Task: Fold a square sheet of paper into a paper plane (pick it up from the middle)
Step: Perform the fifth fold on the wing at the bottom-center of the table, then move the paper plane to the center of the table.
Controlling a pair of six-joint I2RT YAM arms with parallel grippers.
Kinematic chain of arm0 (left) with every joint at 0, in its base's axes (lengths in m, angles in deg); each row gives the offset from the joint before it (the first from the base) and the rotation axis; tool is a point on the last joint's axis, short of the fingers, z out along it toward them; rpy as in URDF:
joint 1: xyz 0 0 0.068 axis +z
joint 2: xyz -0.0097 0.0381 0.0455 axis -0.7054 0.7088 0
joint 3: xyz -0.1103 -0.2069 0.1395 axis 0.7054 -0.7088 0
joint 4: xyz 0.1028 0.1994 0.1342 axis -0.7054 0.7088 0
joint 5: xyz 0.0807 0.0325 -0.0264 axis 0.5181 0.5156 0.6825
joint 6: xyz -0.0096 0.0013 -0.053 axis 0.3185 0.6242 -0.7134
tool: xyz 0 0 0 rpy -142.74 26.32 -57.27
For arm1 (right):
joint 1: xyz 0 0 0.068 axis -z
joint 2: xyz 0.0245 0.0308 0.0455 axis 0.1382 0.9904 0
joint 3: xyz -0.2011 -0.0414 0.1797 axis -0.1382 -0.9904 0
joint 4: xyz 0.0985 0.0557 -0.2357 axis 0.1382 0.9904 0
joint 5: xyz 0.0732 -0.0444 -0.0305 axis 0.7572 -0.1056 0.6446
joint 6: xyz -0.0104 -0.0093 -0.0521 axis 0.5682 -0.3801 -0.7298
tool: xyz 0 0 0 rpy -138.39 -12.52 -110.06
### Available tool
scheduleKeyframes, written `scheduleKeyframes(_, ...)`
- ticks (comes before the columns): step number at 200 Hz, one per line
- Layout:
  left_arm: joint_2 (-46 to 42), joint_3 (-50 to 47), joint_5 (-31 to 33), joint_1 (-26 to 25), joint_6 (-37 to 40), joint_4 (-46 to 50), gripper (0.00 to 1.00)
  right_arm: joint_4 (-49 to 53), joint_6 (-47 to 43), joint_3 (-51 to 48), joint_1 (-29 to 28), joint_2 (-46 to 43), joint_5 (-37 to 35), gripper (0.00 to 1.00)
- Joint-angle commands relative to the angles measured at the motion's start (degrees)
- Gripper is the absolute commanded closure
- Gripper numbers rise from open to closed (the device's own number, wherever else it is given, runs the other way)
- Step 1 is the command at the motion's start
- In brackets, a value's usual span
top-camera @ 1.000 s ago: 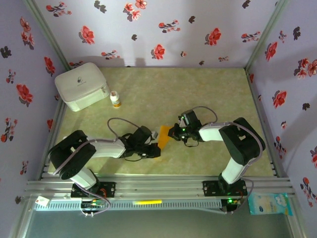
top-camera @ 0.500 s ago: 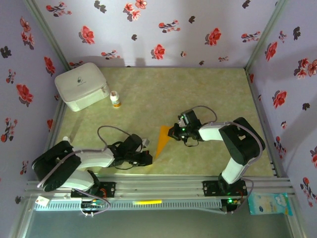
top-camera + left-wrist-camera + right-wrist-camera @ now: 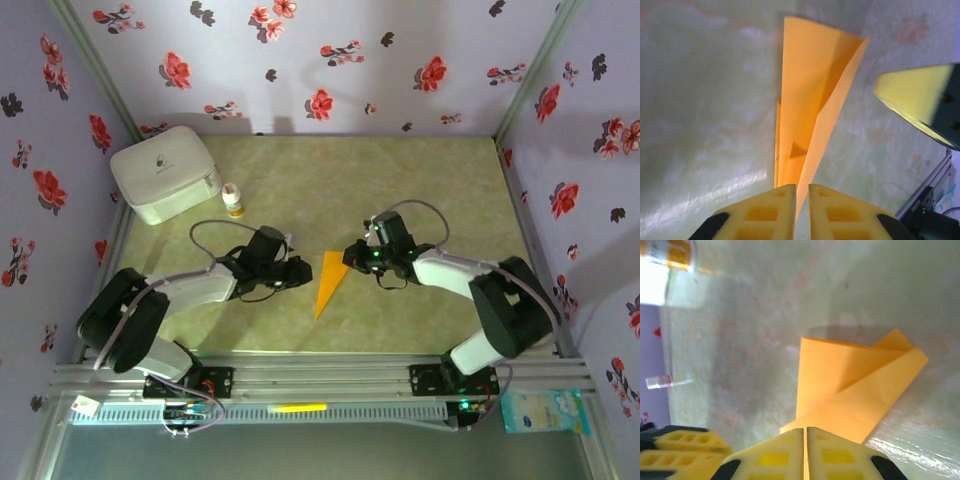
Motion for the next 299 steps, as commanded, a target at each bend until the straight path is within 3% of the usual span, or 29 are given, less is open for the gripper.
scheduleKeyframes(1, 4.1, 2.0, -1.5, 0.2, 2.6, 2.6, 0.84, 2.8, -0.4, -3.8, 1.0, -3.8, -4.2, 0.89)
scheduleKeyframes(48, 8.7, 2.5, -4.3, 0.1, 1.7, -1.2, 0.82, 0.5, 2.7, -9.1, 1.1, -7.2, -4.9, 0.87)
scheduleKeyframes(203, 14.9, 6.6, -8.4, -2.9, 3.4, -2.2, 0.71, -6.1, 5.3, -9.3, 1.0, 0.5, -0.4, 0.85)
scheduleKeyframes(299, 16.3, 6.3, -12.4, -3.4, 2.1, -7.9, 0.78, -9.7, 6.4, -9.5, 0.3, 3.6, 1.6, 0.86)
